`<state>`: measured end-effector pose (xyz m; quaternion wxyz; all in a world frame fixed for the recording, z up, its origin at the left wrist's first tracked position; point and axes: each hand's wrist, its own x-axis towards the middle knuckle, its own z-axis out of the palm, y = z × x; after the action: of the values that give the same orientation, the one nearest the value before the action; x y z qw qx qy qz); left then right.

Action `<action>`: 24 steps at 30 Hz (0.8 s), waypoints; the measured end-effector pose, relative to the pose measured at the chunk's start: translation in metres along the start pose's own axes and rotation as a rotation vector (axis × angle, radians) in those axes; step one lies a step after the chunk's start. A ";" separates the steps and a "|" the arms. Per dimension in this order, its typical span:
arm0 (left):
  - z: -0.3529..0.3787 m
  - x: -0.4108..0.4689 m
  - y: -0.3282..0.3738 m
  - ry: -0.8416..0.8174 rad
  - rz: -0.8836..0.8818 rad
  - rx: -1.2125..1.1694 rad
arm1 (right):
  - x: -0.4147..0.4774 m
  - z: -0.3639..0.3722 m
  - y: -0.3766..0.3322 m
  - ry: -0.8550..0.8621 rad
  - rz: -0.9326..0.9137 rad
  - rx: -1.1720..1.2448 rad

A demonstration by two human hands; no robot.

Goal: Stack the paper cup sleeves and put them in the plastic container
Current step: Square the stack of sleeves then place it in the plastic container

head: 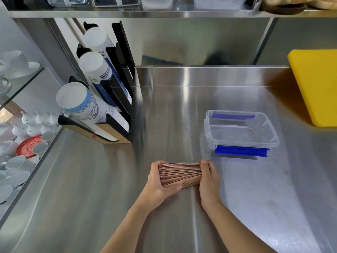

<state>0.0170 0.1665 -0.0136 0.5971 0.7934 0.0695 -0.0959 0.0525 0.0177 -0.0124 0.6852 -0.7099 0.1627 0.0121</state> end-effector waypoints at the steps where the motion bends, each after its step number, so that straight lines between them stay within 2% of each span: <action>1: -0.004 -0.002 -0.004 0.001 0.014 0.135 | -0.001 -0.001 -0.001 -0.010 -0.007 -0.016; 3: -0.010 -0.004 -0.010 0.029 0.056 0.217 | -0.002 -0.002 -0.002 -0.028 -0.011 -0.044; 9: -0.015 -0.008 -0.010 0.143 0.085 0.153 | -0.002 -0.008 -0.006 -0.093 -0.044 -0.117; 12: -0.015 -0.009 -0.009 0.142 0.090 0.174 | -0.001 -0.020 -0.009 -0.236 -0.031 -0.136; 16: -0.015 -0.009 -0.010 0.151 0.101 0.204 | 0.004 -0.047 -0.014 -0.510 -0.015 -0.145; 19: -0.015 -0.009 -0.012 0.156 0.100 0.205 | 0.010 -0.059 -0.019 -0.631 0.021 -0.254; 21: -0.015 -0.009 -0.013 0.157 0.113 0.198 | 0.012 -0.062 -0.021 -0.637 0.015 -0.316; 24: -0.016 -0.008 -0.011 0.163 0.138 0.195 | 0.014 -0.064 -0.016 -0.537 0.004 -0.258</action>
<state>0.0077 0.1848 -0.0183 0.5148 0.8556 0.0537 0.0040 0.0567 -0.0474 0.0039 0.6078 -0.7622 -0.0261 0.2213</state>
